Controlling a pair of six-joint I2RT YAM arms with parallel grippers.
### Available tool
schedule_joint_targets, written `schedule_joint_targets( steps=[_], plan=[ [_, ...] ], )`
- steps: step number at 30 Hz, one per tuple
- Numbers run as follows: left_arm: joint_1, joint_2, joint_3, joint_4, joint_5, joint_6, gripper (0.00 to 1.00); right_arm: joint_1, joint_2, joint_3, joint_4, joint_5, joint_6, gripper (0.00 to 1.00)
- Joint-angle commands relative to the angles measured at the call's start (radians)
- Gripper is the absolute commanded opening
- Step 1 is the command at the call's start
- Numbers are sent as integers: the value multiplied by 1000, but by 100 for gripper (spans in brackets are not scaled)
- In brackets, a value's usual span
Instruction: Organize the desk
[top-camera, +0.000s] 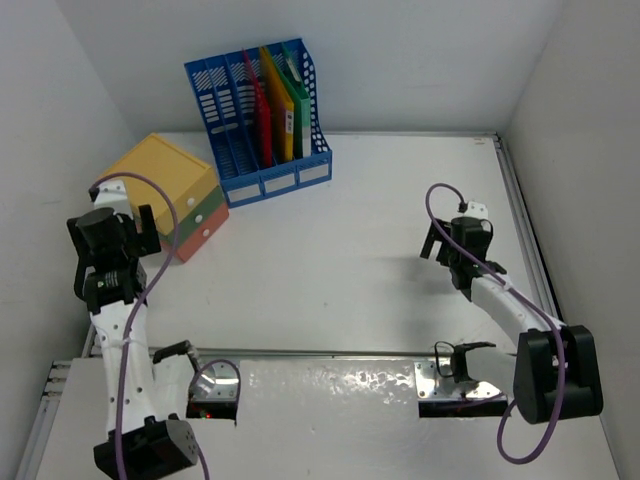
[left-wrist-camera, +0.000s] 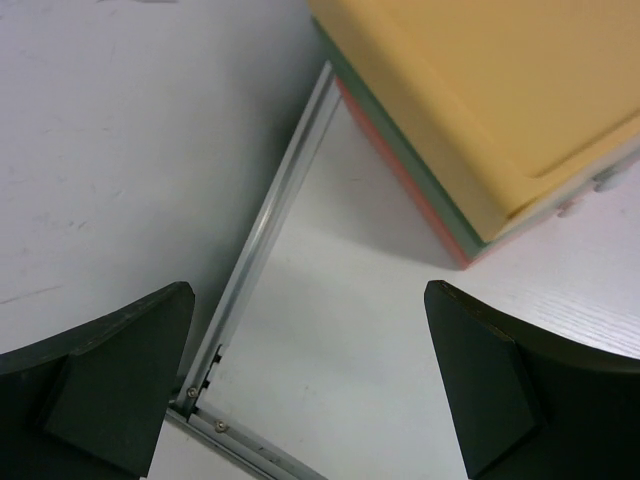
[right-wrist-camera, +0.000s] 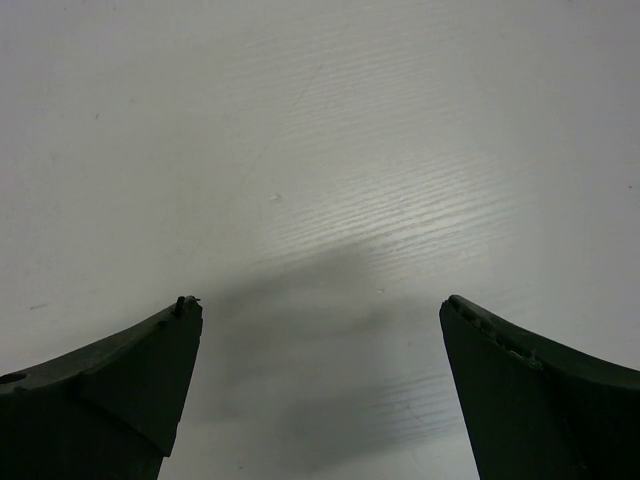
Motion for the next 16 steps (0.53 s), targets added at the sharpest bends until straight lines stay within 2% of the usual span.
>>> schedule_joint_targets(
  steps=[1, 11, 16],
  plan=[
    [43, -18, 22, 68, 18, -22, 100, -1, -22, 24, 42, 98, 80, 99],
    [154, -26, 16, 68, 127, -37, 100, -1, -42, 50, -15, 183, 151, 99],
    [174, -35, 19, 53, 154, -40, 99, -1, -53, 55, -28, 191, 165, 99]
  ],
)
